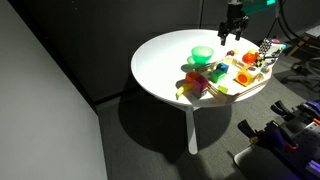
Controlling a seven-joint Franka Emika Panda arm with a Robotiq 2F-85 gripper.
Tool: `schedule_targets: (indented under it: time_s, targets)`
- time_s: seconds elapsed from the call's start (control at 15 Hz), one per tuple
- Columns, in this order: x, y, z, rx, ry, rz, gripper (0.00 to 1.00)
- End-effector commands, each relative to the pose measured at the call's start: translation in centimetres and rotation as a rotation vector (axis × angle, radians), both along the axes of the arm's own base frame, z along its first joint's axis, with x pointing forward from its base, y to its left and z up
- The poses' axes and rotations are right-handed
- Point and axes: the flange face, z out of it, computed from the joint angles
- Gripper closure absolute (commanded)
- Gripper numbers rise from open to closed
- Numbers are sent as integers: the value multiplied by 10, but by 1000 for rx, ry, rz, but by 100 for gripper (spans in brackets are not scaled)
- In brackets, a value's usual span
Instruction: Put the pink block on the tray
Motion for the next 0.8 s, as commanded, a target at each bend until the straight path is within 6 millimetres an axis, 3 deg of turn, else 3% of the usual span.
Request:
schedule_targets:
  time_s: [0.0,0.47,0.73]
  targets:
    - [0,0,0,0,1,0,0]
    - [0,0,-1,0,4,0,0]
    - [3,15,-13,-7,21,29,0]
